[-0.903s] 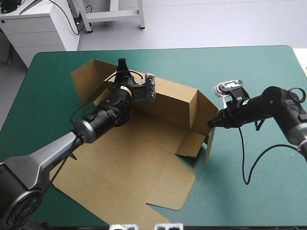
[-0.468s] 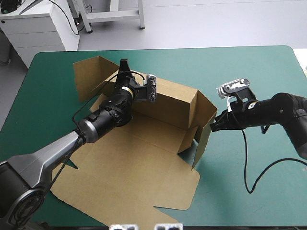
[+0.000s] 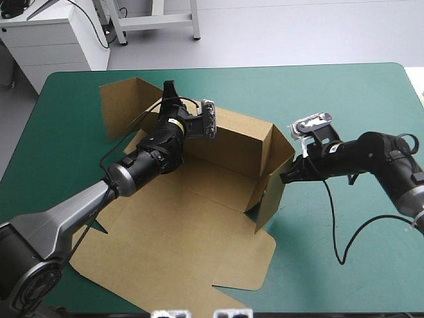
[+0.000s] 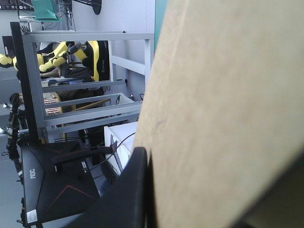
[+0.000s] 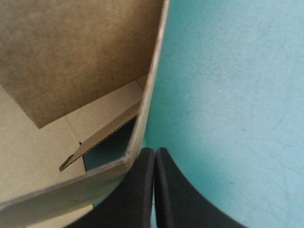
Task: Fold the box
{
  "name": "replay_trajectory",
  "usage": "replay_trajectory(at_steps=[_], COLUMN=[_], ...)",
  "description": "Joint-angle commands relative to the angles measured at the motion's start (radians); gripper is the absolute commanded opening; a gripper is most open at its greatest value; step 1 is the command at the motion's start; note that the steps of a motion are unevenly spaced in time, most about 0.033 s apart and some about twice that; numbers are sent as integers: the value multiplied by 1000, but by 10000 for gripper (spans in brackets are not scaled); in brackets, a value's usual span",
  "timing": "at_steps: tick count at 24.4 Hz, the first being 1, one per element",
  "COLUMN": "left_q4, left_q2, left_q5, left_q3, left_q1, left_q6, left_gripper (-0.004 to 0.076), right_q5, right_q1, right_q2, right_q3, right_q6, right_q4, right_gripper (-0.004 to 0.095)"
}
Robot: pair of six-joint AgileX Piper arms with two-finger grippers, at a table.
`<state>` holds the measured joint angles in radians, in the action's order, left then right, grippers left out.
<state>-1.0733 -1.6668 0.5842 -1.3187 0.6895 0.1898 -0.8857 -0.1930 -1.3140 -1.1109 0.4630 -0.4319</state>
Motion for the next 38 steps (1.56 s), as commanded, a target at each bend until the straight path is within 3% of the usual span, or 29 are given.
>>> replay_trajectory(at_steps=[1,8,12,15,16,21,26,38], left_q4=[96,134,156,154,154,163,289,372], left_q2=[31,29,29,29,29,29,29,31], left_q5=[-9,19,19,18,16,14,7,-252], left_q3=[-51,-138,-138,-138,-138,-138,-138,-28], left_q1=[6,6,3,2,2,2,2,-35], left_q6=[-54,-31,280,330,330,395,569,588], left_gripper=[-8,-8,-8,-8,-8,-8,-8,-8], right_q5=[106,194,231,224,211,158,150,204], right_q1=[-66,-149,-168,-168,-168,-168,-168,-168], right_q2=[24,24,24,23,23,23,23,23], right_q3=[0,2,2,2,2,2,2,2], right_q6=[12,-25,-29,9,30,73,74,-45], right_q4=[-22,-34,-27,-27,-27,-36,-140,-61], right_gripper=[-4,-4,-4,-2,18,348,383,373])
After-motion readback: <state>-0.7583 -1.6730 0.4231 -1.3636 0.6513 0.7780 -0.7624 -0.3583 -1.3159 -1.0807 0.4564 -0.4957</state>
